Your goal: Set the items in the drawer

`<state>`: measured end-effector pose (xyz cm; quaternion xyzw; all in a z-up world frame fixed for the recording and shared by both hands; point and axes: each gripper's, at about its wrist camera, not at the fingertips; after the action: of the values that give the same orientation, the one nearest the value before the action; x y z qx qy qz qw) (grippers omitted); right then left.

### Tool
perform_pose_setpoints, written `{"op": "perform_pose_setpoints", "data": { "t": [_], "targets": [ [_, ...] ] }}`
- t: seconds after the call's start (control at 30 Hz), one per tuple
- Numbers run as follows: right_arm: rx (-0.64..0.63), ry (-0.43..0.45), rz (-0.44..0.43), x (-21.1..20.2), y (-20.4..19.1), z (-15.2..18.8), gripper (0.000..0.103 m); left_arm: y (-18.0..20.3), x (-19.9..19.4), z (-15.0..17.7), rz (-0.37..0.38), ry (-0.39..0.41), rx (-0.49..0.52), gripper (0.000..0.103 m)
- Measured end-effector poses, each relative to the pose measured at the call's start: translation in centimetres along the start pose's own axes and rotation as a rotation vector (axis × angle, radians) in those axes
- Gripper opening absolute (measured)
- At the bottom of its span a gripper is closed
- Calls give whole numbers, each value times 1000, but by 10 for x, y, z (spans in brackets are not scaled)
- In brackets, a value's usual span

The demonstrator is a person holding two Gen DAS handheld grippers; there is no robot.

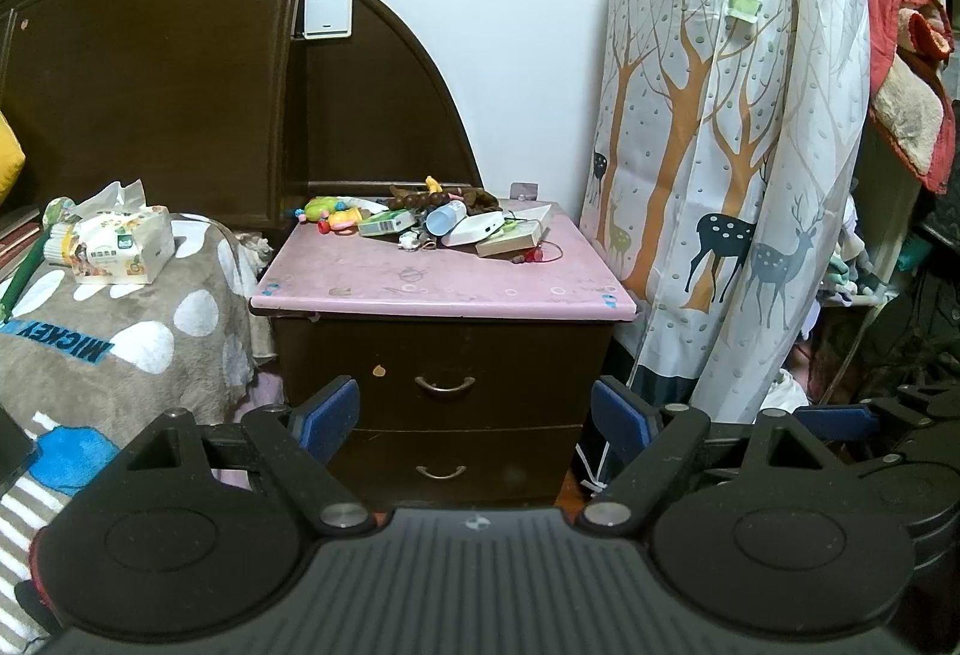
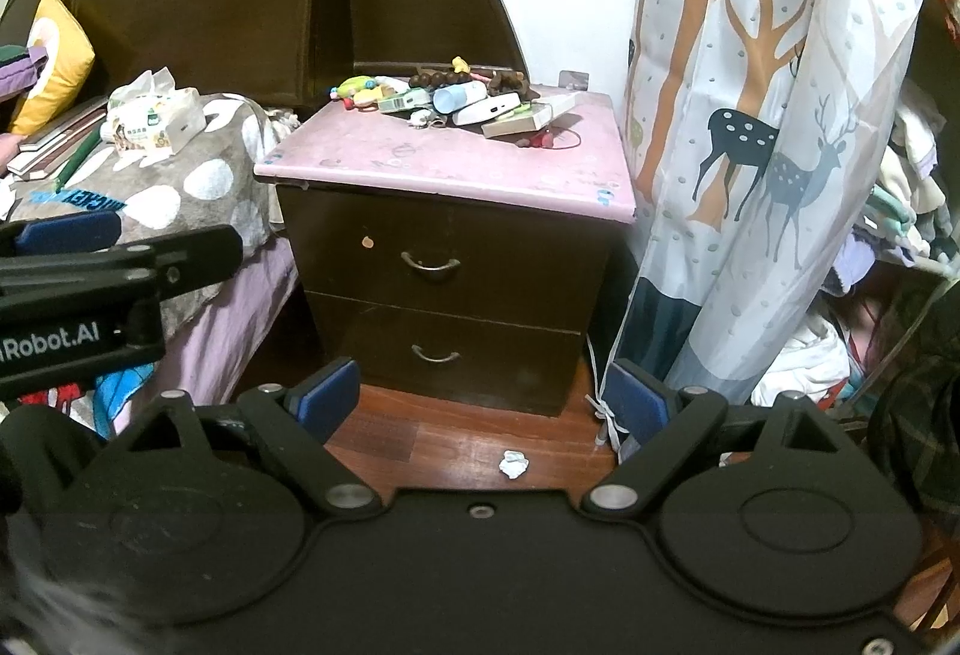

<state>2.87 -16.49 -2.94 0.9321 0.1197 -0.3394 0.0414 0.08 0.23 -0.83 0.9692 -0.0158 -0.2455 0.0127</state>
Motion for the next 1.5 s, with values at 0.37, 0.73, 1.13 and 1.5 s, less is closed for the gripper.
{"op": "perform_pose_setpoints", "data": {
  "t": [0.37, 0.73, 1.13, 1.5],
  "targets": [
    [1, -19, 8, 14, 4, -3, 91, -3, 14, -2, 6, -17, -8, 85],
    [-8, -38, -2, 35, 6, -11, 91, -12, 46, -9, 8, -36, -6, 85],
    [-6, -64, -80, 88, 19, -25, 98, -30, 114, -22, -6, -64, -17, 85],
    [-248, -85, -72, 146, 13, -33, 101, -56, 169, 0, -2, -38, -129, 100]
  ]
}}
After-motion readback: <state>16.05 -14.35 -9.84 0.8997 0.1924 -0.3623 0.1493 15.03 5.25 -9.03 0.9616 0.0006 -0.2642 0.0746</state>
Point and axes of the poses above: each gripper's, at about its wrist camera, not at the fingertips, and x roughly the way its jaws point, y to its right, z to its underside, and after that the axes turned 2 degrees about x, right-handed
